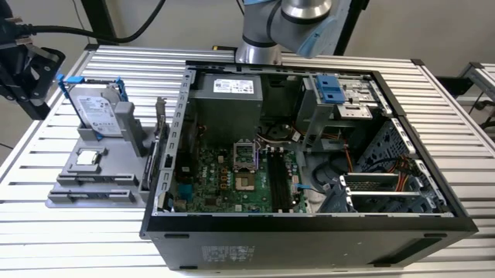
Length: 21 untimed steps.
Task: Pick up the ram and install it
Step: 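Reach for the ram, then pick up the ram and move it above insertion slot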
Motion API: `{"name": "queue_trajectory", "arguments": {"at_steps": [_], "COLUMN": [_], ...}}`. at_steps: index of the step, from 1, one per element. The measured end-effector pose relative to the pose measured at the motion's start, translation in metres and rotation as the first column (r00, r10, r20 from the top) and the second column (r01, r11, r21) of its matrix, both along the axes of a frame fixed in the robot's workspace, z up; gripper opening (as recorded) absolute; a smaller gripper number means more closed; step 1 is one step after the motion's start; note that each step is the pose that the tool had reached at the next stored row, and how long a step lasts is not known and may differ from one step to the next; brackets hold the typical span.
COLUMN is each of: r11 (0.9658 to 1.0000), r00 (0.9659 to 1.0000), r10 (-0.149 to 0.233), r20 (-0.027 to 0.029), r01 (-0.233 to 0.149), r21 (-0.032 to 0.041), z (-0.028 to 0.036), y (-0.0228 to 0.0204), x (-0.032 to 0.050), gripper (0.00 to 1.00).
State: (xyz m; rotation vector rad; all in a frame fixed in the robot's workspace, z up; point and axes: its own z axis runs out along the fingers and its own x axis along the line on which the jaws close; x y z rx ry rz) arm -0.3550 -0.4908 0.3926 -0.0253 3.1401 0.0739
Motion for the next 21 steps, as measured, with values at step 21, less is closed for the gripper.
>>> {"name": "queue_trajectory", "arguments": {"at_steps": [21], "r11": [1.0], "r00": [1.0], "r10": [0.0], "r20": [0.0053], "r01": [0.0], "r21": [0.003], "z": [0.0], "y": [-0.0002], "x": [0.0003], "gripper": [0.0]}}
